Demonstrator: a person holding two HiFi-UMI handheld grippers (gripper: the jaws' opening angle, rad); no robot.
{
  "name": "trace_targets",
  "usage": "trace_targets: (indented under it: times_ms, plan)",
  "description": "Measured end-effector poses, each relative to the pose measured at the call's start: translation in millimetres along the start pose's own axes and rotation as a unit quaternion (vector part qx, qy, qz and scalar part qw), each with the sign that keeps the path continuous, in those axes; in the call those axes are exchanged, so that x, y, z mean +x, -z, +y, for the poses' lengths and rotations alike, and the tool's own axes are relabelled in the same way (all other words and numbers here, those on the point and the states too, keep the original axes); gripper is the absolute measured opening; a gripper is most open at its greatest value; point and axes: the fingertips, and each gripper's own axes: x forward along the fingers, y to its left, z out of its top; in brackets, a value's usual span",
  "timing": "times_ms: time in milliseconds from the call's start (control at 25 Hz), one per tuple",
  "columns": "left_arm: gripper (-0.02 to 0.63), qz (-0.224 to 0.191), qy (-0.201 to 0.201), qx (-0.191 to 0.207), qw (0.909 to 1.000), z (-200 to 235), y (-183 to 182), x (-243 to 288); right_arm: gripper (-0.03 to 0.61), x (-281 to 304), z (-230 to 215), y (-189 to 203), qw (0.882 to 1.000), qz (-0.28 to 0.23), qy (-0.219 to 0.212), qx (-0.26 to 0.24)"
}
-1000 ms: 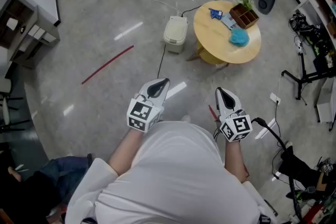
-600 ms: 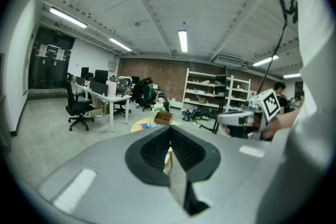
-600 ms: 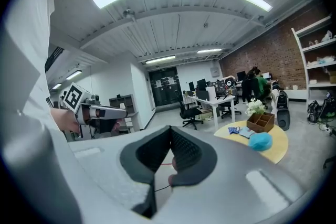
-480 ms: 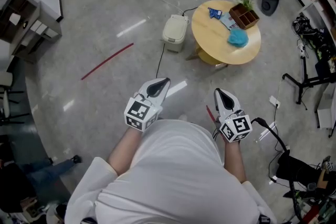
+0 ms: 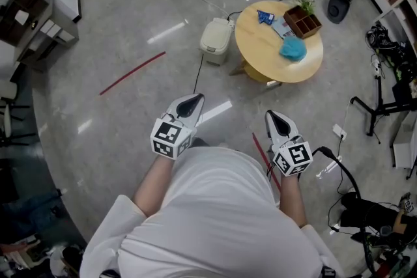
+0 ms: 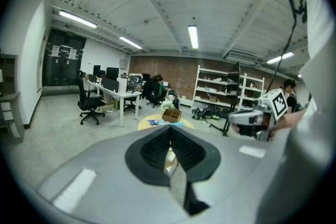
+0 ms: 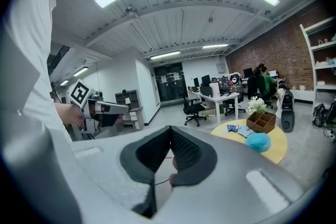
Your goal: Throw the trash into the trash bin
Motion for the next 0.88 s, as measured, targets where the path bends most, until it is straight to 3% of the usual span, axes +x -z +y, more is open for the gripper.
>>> trace_targets:
  times_ms: [440, 880]
  plan:
    - [0.003, 0.018, -0.012, 0.003, 0.9998, 18.1, -0.9, 13.0, 0.000, 19.7, -5.3, 1.9, 1.000, 0.017, -0.009, 0.006]
    - [0.003, 0.021, 0.011, 0.022, 0.9995, 82.1, -23.1, 38.6, 0.000, 86.5, -9.1, -17.7, 0.999, -0.002, 0.030, 0.025]
